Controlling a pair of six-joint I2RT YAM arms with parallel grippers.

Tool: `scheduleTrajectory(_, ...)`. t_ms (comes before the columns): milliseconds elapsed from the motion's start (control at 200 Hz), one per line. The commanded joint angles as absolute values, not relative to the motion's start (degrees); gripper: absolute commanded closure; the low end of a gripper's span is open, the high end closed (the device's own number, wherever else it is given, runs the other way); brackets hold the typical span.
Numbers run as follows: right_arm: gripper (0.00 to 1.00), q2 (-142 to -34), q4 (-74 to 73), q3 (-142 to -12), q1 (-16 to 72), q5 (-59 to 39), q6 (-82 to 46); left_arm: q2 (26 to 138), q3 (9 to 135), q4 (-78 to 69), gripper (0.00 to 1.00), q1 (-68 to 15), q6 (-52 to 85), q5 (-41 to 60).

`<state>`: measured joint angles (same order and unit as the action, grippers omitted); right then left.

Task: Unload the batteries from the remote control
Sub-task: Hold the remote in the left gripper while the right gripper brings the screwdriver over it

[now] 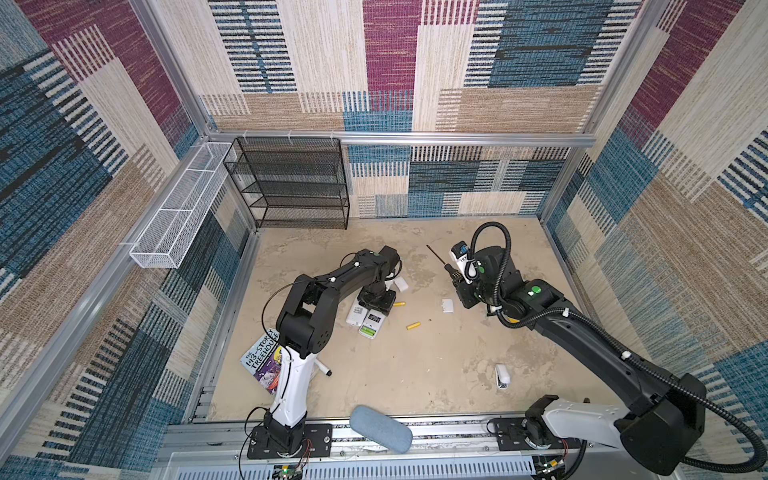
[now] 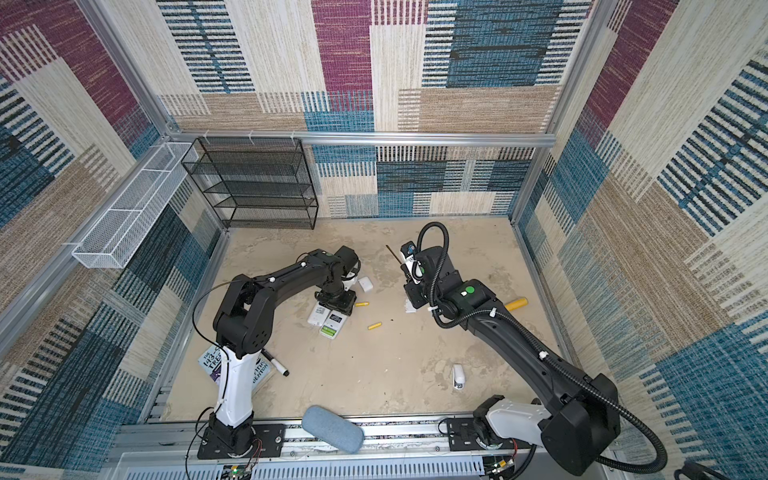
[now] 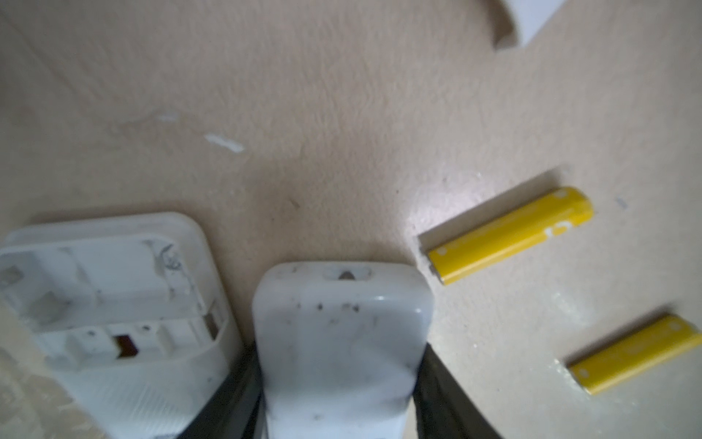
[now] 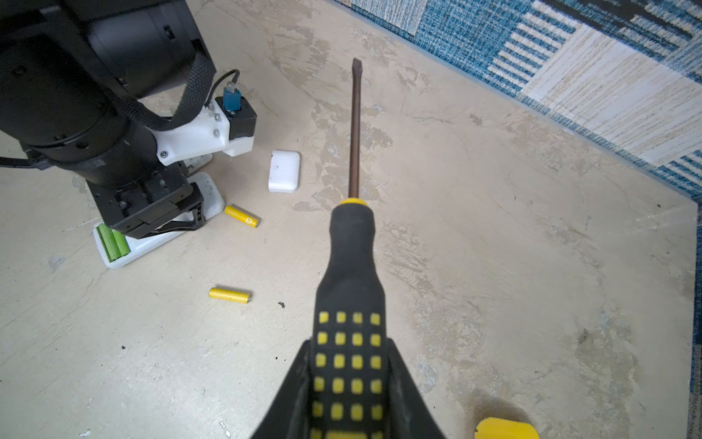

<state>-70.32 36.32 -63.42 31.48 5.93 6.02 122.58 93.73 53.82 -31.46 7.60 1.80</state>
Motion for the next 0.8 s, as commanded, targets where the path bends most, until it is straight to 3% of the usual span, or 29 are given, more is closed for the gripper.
scheduleTrajectory(0,1.00,-70.40,39.22,-64.90,31.46,4.64,8.13,122.78,94.48,53.35,0.53,-31.29,7.48,3.23)
scheduleTrajectory(265,0.99,-71.70,47.52,-66.69,32.56,5.11,9.47,122.85,94.86,53.61,0.54,-31.29,10.27,5.41)
scheduleTrajectory(456,1.00,-71.65,53.45,-65.75,38.15,9.70,10.11,122.96,95.10,53.64,0.54,-31.29,10.03,7.11)
scheduleTrajectory(796,1.00,-70.65,57.13,-64.78,44.83,9.18,12.11,123.26,95.79,54.68,0.53,-31.29,9.67,7.82)
